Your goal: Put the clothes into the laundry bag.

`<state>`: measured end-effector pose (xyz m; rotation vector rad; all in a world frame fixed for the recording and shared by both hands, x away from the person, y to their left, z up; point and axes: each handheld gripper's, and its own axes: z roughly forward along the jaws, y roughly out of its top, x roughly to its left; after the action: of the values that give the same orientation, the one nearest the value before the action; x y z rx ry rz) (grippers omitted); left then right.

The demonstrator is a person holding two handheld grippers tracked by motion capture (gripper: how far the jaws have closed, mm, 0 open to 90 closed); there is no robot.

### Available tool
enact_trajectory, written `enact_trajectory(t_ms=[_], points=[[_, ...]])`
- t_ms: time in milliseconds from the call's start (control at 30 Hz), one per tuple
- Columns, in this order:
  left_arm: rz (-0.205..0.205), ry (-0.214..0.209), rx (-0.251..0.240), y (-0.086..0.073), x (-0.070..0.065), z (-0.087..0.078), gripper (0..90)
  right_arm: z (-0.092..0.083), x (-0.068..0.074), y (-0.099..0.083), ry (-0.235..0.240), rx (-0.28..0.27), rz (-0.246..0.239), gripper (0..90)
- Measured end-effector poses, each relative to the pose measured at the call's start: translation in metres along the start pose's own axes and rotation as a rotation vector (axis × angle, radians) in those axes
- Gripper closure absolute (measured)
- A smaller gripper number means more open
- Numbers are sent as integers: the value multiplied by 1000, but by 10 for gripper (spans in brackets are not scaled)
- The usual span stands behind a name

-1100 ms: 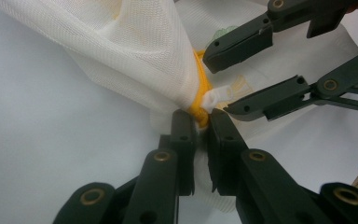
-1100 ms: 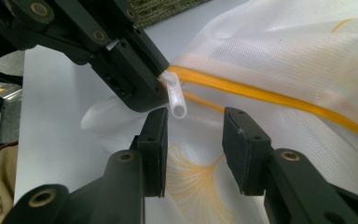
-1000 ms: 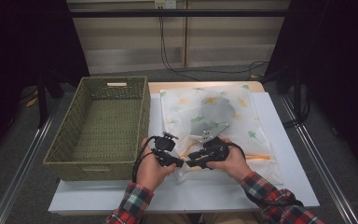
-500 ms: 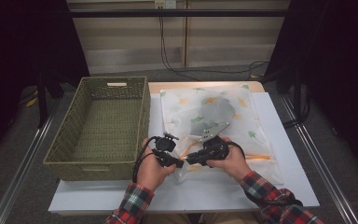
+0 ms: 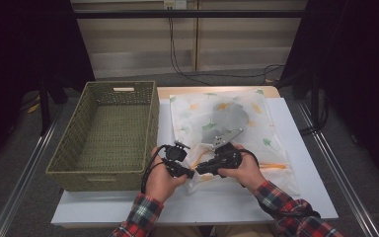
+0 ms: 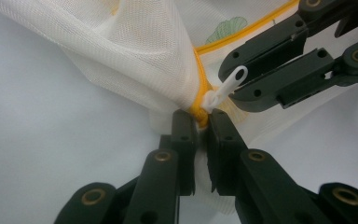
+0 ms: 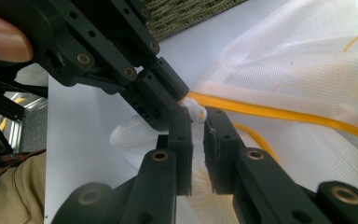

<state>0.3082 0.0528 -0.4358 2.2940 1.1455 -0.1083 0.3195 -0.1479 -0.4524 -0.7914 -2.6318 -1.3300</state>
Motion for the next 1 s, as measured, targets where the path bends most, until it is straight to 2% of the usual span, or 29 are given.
enact_trajectory(t_ms=[533, 767, 1000], points=[[17, 3, 1, 0, 0, 0, 820, 2, -1, 3, 12, 10, 38, 824], [35, 3, 5, 0, 0, -1, 821, 4, -2, 6, 26, 19, 54, 845], [35, 3, -3, 0, -1, 0, 820, 3, -2, 7, 36, 27, 83, 897]])
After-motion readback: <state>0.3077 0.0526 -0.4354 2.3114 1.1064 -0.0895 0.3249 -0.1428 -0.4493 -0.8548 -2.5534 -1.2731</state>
